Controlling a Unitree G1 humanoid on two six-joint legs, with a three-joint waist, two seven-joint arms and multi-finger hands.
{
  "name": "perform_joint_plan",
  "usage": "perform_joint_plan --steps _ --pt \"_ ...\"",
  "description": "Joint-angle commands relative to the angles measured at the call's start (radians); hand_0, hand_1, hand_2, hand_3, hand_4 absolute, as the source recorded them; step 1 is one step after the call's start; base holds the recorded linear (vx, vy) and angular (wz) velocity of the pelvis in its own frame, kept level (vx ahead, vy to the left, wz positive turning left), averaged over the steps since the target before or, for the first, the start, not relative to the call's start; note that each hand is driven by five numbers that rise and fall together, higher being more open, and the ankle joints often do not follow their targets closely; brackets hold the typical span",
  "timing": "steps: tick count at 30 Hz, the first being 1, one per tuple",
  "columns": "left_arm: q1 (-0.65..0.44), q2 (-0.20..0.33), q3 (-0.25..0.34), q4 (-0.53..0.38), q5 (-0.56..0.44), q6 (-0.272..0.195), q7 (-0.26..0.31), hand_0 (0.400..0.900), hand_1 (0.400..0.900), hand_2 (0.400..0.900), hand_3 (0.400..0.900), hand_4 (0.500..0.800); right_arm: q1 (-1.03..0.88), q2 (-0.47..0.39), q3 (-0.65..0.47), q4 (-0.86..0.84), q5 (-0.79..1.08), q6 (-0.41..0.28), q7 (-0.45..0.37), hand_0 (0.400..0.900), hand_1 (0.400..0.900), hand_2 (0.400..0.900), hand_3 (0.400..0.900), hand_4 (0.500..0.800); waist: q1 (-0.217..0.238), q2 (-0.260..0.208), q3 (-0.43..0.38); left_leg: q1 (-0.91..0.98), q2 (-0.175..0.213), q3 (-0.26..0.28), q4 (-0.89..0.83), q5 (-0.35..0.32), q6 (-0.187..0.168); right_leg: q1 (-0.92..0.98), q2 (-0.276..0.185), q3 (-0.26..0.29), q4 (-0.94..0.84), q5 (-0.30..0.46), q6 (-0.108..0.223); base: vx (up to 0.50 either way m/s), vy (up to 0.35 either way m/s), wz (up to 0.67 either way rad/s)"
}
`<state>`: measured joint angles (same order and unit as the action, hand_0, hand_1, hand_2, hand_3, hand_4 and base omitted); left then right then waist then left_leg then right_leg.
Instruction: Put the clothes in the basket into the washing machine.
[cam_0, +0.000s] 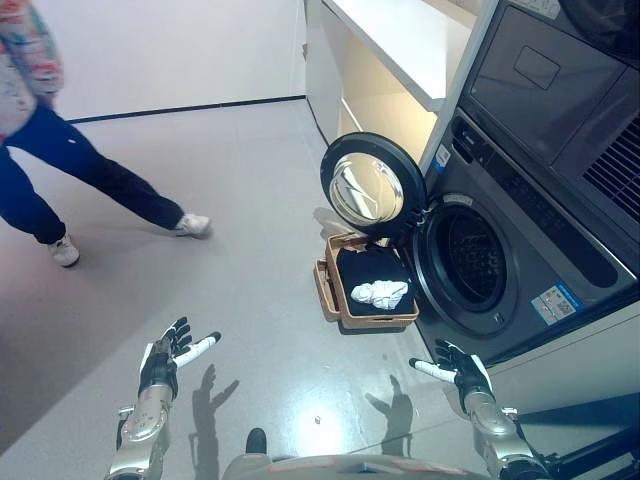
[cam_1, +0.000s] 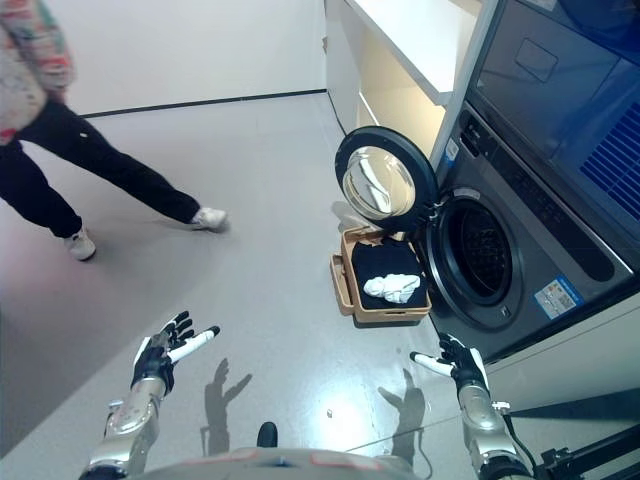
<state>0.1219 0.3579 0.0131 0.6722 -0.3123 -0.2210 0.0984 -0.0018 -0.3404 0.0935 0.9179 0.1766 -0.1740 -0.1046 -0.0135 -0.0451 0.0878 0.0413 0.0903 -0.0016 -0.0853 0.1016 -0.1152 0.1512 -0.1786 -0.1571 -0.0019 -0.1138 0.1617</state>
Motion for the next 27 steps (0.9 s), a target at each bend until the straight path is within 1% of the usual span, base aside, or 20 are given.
perform_joint_plan --steps 1,5,10,12,14,17,19,20,23,25,27 --pt "-0.048 0.021 0.045 -0.066 0.012 -0.069 0.014 0.9 0.9 0.9 0.9 0.8 -0.043 -0.052 0.006 -0.045 0.001 -0.055 -0.019 0.9 0.9 0.9 0.9 0.8 0.015 0.008 -0.039 0.011 0.053 0.01 0.102 -0.162 0.015 -0.138 -0.034 -0.003 0.01 0.176 0.008 0.02 0.01 -0.03" --pt "-0.041 0.017 0.055 -0.069 -0.001 -0.069 0.012 0.9 0.9 0.9 0.9 0.8 -0.048 -0.051 0.009 -0.037 -0.008 -0.048 -0.017 0.9 0.9 0.9 0.9 0.8 0.021 0.009 -0.038 0.018 0.049 0.018 0.105 -0.166 0.018 -0.141 -0.042 0.001 0.021 0.179 0.011 0.02 0.01 -0.1" --pt "-0.023 0.025 0.07 -0.058 0.003 -0.066 0.01 0.9 0.9 0.9 0.9 0.8 -0.066 -0.055 0.032 -0.035 -0.02 -0.042 -0.006 0.9 0.9 0.9 0.9 0.8 0.041 0.012 -0.027 0.016 0.065 0.046 0.132 -0.172 0.012 -0.16 -0.028 0.006 0.014 0.195 0.013 -0.01 -0.026 -0.31" --pt "-0.026 0.025 0.067 -0.036 0.007 -0.065 0.012 0.9 0.9 0.9 0.9 0.8 -0.057 -0.059 0.035 -0.042 -0.026 -0.041 0.0 0.9 0.9 0.9 0.9 0.8 0.041 0.012 -0.023 0.011 0.069 0.04 0.144 -0.175 0.012 -0.166 -0.024 0.012 0.038 0.175 0.011 0.0 -0.015 -0.02" --pt "-0.035 0.019 0.063 -0.017 0.002 -0.06 0.012 0.9 0.9 0.9 0.9 0.8 -0.049 -0.066 0.031 -0.034 -0.033 -0.039 0.0 0.9 0.9 0.9 0.9 0.8 0.035 0.014 -0.018 0.01 0.067 0.024 0.149 -0.177 0.018 -0.186 -0.03 0.018 0.104 0.15 0.008 -0.02 -0.012 0.18" --pt "-0.065 0.024 0.047 0.009 -0.001 -0.059 0.016 0.9 0.9 0.9 0.9 0.8 -0.014 -0.084 0.012 -0.042 -0.029 -0.038 0.005 0.9 0.9 0.9 0.9 0.8 0.001 0.016 -0.01 -0.005 0.072 -0.01 0.141 -0.163 0.021 -0.228 -0.014 0.072 0.202 0.093 -0.006 -0.03 -0.029 0.49" --pt "-0.089 0.033 0.036 0.015 -0.008 -0.059 0.017 0.9 0.9 0.9 0.9 0.8 0.005 -0.094 0.002 -0.038 -0.022 -0.042 0.007 0.9 0.9 0.9 0.9 0.8 -0.013 0.013 -0.01 -0.014 0.084 -0.027 0.129 -0.146 0.015 -0.243 0.019 0.116 0.228 0.061 -0.02 0.01 -0.13 0.42" --pt "-0.092 0.033 0.033 0.011 -0.013 -0.062 0.021 0.9 0.9 0.9 0.9 0.8 0.014 -0.099 -0.005 -0.033 -0.017 -0.044 0.006 0.9 0.9 0.9 0.9 0.8 -0.014 0.013 -0.01 -0.018 0.093 -0.031 0.128 -0.14 0.011 -0.25 0.032 0.12 0.237 0.053 -0.028 0.02 -0.186 0.17" --pt "-0.097 0.031 0.033 0.013 -0.027 -0.065 0.024 0.9 0.9 0.9 0.9 0.8 0.032 -0.117 -0.032 -0.017 0.001 -0.052 0.007 0.9 0.9 0.9 0.9 0.8 -0.018 0.017 -0.016 -0.036 0.124 -0.048 0.144 -0.124 -0.001 -0.25 0.058 0.09 0.232 0.041 -0.047 0.05 -0.231 0.28" --pt "-0.098 0.027 0.036 -0.005 -0.048 -0.065 0.025 0.9 0.9 0.9 0.9 0.8 0.048 -0.126 -0.046 -0.019 0.017 -0.06 0.009 0.9 0.9 0.9 0.9 0.8 -0.023 0.019 -0.008 -0.067 0.144 -0.077 0.186 -0.11 -0.011 -0.241 0.083 0.072 0.229 0.029 -0.068 0.04 -0.262 0.34" --pt "-0.103 0.024 0.032 -0.003 -0.053 -0.062 0.025 0.9 0.9 0.9 0.9 0.8 0.045 -0.138 -0.047 -0.013 0.024 -0.064 0.007 0.9 0.9 0.9 0.9 0.8 -0.025 0.017 0.004 -0.09 0.147 -0.104 0.236 -0.109 -0.01 -0.232 0.102 0.067 0.232 0.015 -0.09 0.02 -0.232 0.14"
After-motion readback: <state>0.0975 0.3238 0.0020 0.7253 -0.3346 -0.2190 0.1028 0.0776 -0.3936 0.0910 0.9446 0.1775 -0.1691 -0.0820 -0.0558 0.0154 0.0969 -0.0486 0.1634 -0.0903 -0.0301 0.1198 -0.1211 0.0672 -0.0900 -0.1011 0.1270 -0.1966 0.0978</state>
